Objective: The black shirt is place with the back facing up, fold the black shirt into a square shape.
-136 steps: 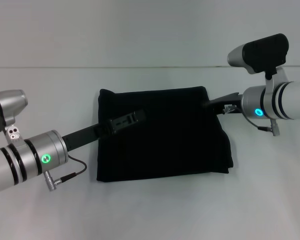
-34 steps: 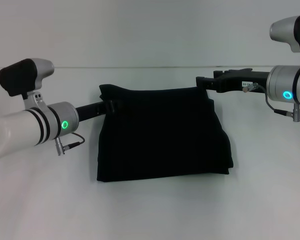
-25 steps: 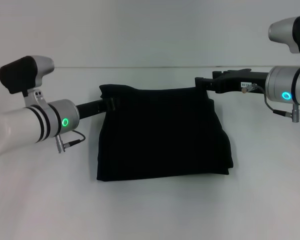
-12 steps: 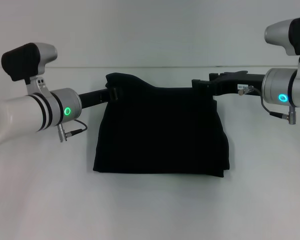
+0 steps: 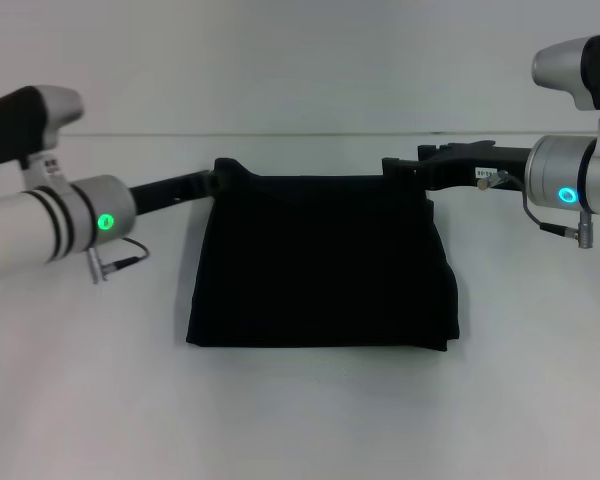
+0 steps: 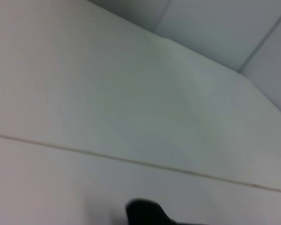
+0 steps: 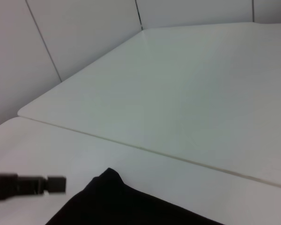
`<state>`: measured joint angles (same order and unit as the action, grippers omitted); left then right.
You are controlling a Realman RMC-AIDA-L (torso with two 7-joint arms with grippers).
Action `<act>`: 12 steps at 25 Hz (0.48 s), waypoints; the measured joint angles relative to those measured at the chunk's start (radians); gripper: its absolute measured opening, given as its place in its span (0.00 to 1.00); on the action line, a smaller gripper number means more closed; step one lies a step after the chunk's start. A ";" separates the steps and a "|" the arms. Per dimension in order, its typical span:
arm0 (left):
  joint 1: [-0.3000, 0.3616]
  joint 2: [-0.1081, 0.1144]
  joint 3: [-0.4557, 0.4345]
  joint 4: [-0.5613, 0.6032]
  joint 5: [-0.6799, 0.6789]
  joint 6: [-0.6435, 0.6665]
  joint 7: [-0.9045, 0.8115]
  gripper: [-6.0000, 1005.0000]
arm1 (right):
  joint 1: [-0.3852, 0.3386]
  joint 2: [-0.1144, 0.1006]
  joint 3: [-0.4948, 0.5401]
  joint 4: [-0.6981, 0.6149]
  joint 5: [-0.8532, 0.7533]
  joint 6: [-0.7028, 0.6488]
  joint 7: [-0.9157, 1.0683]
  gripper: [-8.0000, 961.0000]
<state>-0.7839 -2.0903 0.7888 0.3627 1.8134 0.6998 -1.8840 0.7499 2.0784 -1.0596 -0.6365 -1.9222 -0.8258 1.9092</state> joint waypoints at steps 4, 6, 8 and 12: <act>0.055 0.002 -0.004 0.089 -0.001 -0.019 -0.009 0.23 | -0.004 -0.003 0.005 -0.009 0.000 -0.004 -0.004 0.72; 0.079 0.003 -0.017 0.127 -0.001 -0.020 -0.012 0.30 | -0.005 -0.005 0.017 -0.010 0.000 -0.003 -0.007 0.79; 0.104 0.005 -0.048 0.164 -0.001 0.003 -0.012 0.38 | -0.006 -0.007 0.034 -0.010 0.000 -0.003 -0.012 0.85; 0.143 0.016 -0.105 0.216 -0.006 0.162 -0.012 0.52 | -0.012 -0.020 0.105 -0.012 0.000 -0.088 -0.058 0.90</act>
<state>-0.6412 -2.0740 0.6842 0.5782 1.8078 0.8617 -1.8961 0.7377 2.0586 -0.9549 -0.6484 -1.9220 -0.9136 1.8508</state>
